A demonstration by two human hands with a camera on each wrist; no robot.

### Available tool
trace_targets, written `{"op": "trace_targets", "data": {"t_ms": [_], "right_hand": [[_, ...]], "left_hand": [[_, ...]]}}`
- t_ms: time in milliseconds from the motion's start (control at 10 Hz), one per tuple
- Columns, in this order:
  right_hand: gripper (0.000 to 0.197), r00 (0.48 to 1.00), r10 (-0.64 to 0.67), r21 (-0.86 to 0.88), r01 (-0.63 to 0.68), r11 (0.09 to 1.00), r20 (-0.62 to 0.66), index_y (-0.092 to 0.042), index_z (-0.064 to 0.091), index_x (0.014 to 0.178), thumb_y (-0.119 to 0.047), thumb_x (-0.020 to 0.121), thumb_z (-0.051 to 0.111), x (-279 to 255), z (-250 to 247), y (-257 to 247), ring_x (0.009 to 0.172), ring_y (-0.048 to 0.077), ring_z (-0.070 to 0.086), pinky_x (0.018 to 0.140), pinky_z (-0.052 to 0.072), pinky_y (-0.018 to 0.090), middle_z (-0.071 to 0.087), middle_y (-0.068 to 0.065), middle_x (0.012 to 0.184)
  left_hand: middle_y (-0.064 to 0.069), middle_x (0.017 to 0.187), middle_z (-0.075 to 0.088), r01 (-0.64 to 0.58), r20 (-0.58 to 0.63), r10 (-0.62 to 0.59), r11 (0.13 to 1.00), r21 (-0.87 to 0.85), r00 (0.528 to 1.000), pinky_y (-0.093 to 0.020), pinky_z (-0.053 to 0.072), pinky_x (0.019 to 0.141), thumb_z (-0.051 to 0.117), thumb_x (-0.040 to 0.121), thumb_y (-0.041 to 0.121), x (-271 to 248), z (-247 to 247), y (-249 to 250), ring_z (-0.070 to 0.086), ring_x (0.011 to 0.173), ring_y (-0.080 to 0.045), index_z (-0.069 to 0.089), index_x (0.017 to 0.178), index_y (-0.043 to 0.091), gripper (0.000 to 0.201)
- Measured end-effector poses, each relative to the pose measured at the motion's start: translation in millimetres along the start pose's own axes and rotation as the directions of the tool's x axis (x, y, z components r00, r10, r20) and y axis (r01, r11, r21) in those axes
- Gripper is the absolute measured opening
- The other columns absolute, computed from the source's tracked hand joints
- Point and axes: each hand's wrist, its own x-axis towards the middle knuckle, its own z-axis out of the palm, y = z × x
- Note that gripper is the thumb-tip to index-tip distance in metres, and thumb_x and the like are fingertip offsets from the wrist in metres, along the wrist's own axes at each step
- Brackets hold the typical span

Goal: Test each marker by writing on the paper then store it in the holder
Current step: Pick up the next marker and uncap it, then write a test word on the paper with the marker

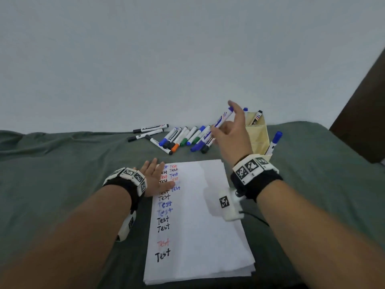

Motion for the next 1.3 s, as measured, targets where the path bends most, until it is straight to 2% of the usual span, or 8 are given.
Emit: {"op": "trace_targets", "data": {"t_ms": [200, 400, 600, 700, 800, 1000, 1100, 1300], "right_hand": [[0.051, 0.939, -0.113, -0.232, 0.036, 0.972, -0.326, -0.044, 0.052, 0.126, -0.011, 0.089, 0.063, 54, -72, -39, 0.063, -0.004, 0.065, 0.056, 0.052, 0.015, 0.067, -0.01, 0.086], [0.037, 0.983, -0.152, -0.589, 0.063, 0.806, -0.103, -0.03, 0.054, 0.128, -0.01, 0.097, 0.054, 60, -85, -37, 0.074, 0.019, 0.066, 0.071, 0.058, 0.035, 0.069, 0.006, 0.087], [0.03, 0.999, 0.035, -0.75, -0.022, 0.661, 0.001, -0.025, 0.057, 0.128, -0.018, 0.101, 0.044, 54, -72, -17, 0.083, 0.027, 0.063, 0.067, 0.048, 0.03, 0.067, 0.01, 0.104], [0.04, 0.997, -0.006, -0.835, 0.073, 0.545, 0.083, -0.023, 0.053, 0.137, -0.017, 0.098, 0.048, 51, -59, -11, 0.115, 0.033, 0.056, 0.098, 0.045, 0.037, 0.064, 0.009, 0.12], [0.045, 0.951, -0.133, -0.851, 0.308, 0.425, 0.278, -0.022, 0.051, 0.142, -0.023, 0.097, 0.055, 40, -34, -4, 0.14, 0.032, 0.035, 0.116, 0.024, 0.037, 0.048, 0.008, 0.148], [0.076, 0.716, 0.29, -0.752, 0.487, 0.444, 0.635, -0.029, 0.021, 0.16, -0.058, 0.097, 0.052, 6, 22, 23, 0.156, 0.029, -0.002, 0.122, 0.016, 0.049, 0.003, 0.005, 0.169], [0.094, 0.616, 0.484, -0.784, 0.507, 0.358, 0.621, -0.026, 0.006, 0.162, -0.075, 0.091, 0.043, -12, 36, 46, 0.155, 0.034, -0.008, 0.123, 0.01, 0.054, -0.007, 0.007, 0.17], [0.103, 0.564, 0.55, -0.783, 0.517, 0.345, 0.615, -0.028, -0.01, 0.161, -0.081, 0.087, 0.04, -23, 41, 71, 0.155, 0.026, -0.014, 0.125, 0.001, 0.051, -0.019, 0.0, 0.168]], "left_hand": [[0.004, 0.161, -0.024, -0.004, -0.01, 0.004, 1.0, -0.003, 1.0, -0.056, 0.0, 0.118, 0.019, 0.073, 0.093, 1, 2, -1, -0.014, 0.15, -0.022, -0.014, 0.154, 0.032, 0.107], [0.003, 0.162, -0.022, -0.006, -0.027, 0.006, 1.0, -0.012, 1.0, -0.055, 0.001, 0.119, 0.021, 0.077, 0.09, -3, 2, 3, -0.013, 0.151, -0.022, -0.012, 0.155, 0.031, 0.103], [0.004, 0.162, -0.024, 0.001, -0.013, -0.001, 1.0, -0.03, 1.0, -0.054, -0.001, 0.12, 0.025, 0.081, 0.086, -10, -2, 7, -0.016, 0.15, -0.021, -0.013, 0.155, 0.031, 0.099], [0.005, 0.161, -0.024, 0.001, -0.01, -0.002, 1.0, -0.031, 1.0, -0.054, -0.002, 0.12, 0.025, 0.082, 0.086, -12, -3, 8, -0.016, 0.15, -0.02, -0.013, 0.155, 0.032, 0.098], [0.004, 0.162, -0.024, -0.001, -0.012, 0.001, 1.0, -0.029, 1.0, -0.054, -0.002, 0.12, 0.025, 0.082, 0.085, -14, -3, 8, -0.016, 0.15, -0.02, -0.013, 0.155, 0.032, 0.098], [0.005, 0.161, -0.025, 0.002, -0.01, -0.002, 1.0, -0.027, 1.0, -0.052, -0.004, 0.12, 0.026, 0.082, 0.085, -16, -3, 9, -0.017, 0.15, -0.019, -0.013, 0.155, 0.032, 0.098], [0.005, 0.162, -0.024, 0.008, -0.016, -0.008, 1.0, -0.022, 1.0, -0.052, -0.004, 0.12, 0.026, 0.083, 0.085, -16, -3, 10, -0.017, 0.15, -0.019, -0.013, 0.155, 0.032, 0.097], [0.004, 0.163, -0.02, -0.011, -0.019, 0.011, 1.0, 0.009, 1.0, -0.053, 0.0, 0.119, 0.026, 0.078, 0.089, -10, -2, 5, -0.012, 0.151, -0.022, -0.012, 0.154, 0.032, 0.102]]}}
